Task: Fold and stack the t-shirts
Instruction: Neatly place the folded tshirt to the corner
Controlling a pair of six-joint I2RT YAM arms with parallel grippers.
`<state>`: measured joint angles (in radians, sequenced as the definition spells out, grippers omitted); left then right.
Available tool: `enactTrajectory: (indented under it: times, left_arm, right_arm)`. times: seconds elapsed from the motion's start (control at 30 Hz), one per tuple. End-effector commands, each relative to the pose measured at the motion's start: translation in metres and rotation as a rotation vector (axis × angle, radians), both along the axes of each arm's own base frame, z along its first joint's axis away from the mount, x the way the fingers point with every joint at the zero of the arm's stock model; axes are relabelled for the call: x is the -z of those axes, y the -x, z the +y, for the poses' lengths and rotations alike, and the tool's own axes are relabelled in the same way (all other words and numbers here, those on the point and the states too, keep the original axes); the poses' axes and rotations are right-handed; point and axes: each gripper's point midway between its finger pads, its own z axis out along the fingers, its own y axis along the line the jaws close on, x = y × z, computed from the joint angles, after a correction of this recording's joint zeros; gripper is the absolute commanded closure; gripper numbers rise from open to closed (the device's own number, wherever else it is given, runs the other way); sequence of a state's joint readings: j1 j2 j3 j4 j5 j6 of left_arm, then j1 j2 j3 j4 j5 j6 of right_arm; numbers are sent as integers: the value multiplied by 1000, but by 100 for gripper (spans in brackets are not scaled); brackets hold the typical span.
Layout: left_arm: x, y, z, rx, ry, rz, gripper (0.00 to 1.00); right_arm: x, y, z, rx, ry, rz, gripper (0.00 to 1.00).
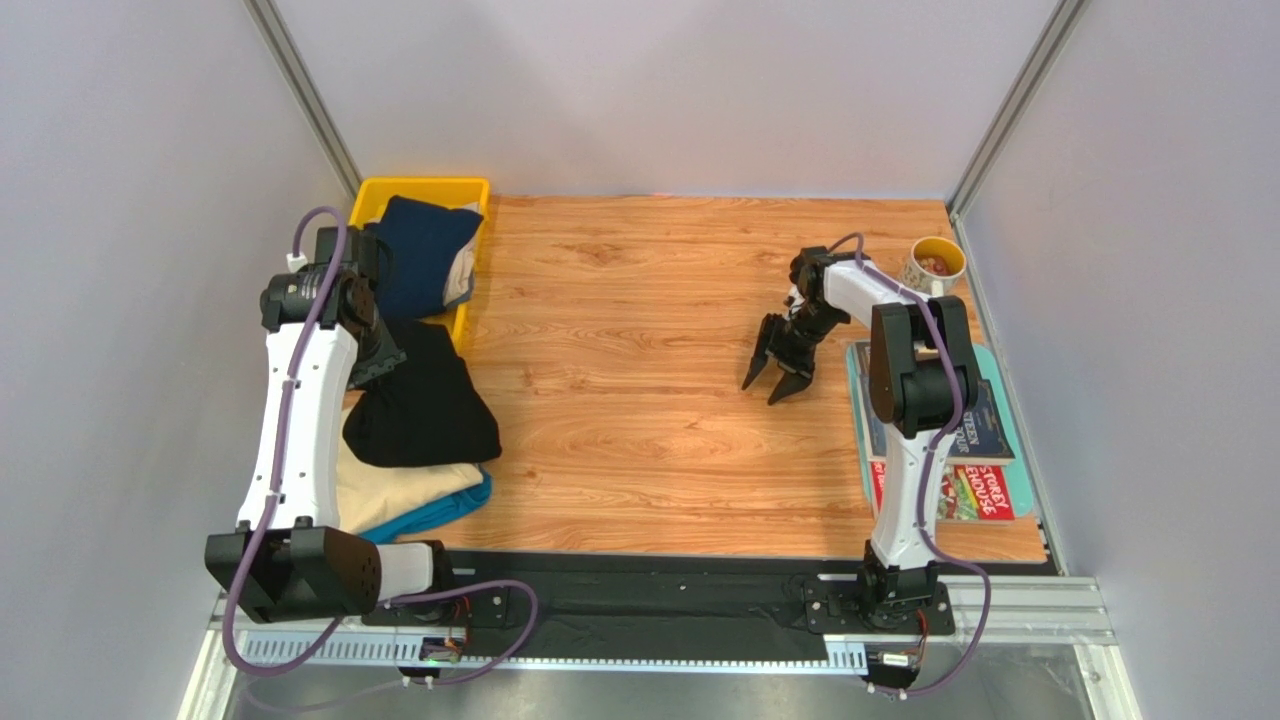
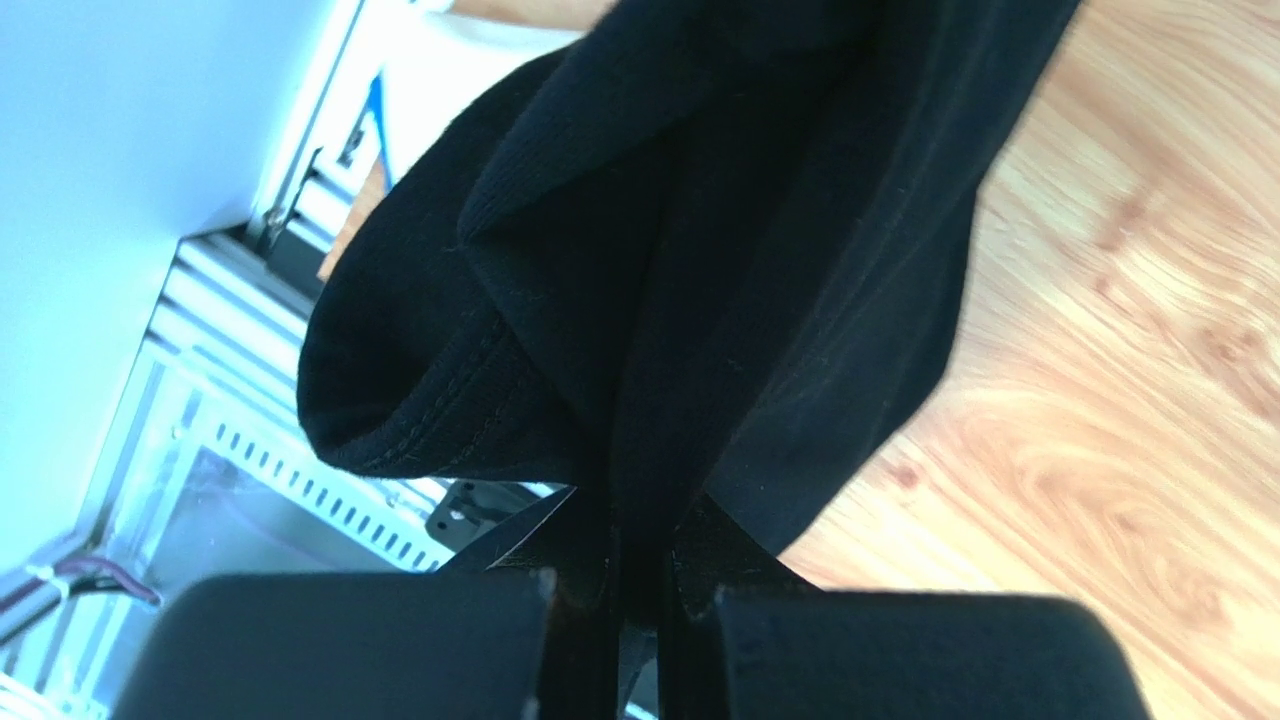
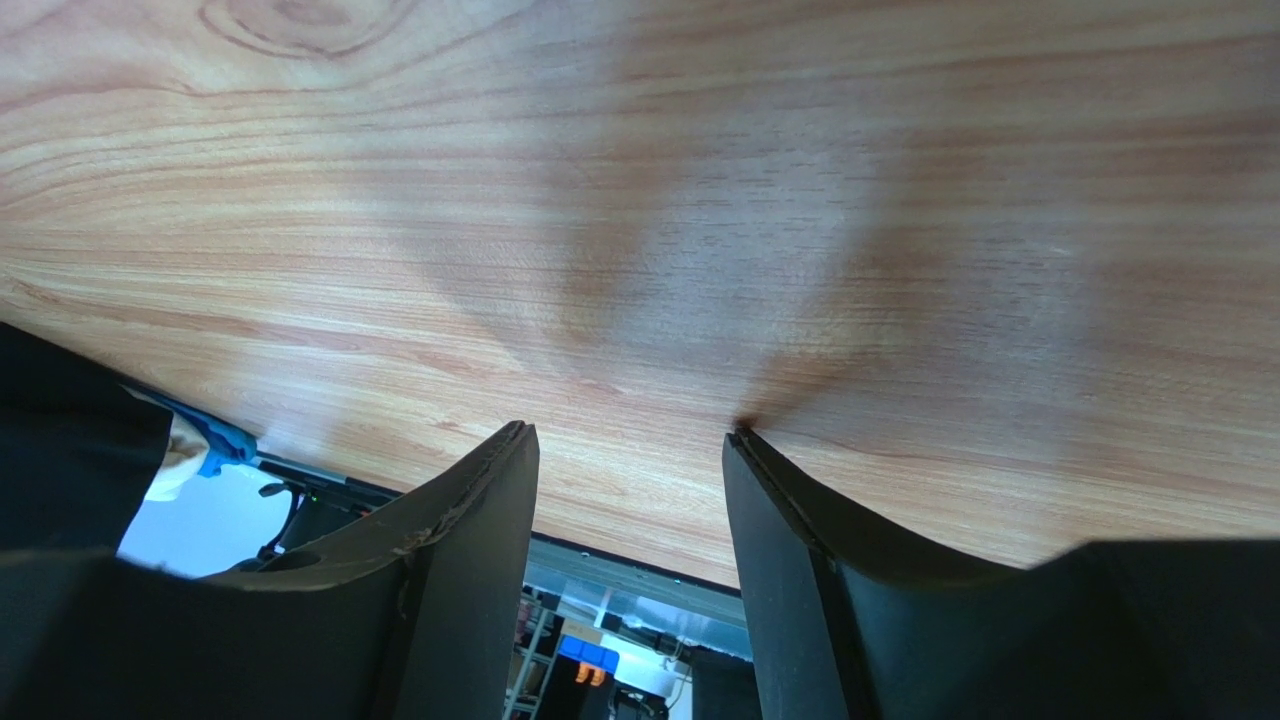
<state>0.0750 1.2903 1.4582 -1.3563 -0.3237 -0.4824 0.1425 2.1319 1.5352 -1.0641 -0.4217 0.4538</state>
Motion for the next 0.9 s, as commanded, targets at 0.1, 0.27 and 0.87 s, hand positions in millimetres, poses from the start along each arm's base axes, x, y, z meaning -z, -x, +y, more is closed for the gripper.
enactTrajectory:
  times: [0.1, 0.27, 0.87]
  left_arm:
    - [17, 84, 17, -109, -27, 208, 100]
    - [20, 101, 21, -141, -54, 275, 100]
    - [14, 110, 13, -242, 39, 299, 100]
  right_arm:
    - [-14, -8, 3, 35, -38, -42, 46]
    - [-15, -8, 5, 39, -50, -37, 46]
    - [-12, -12, 3, 56, -63, -26, 47]
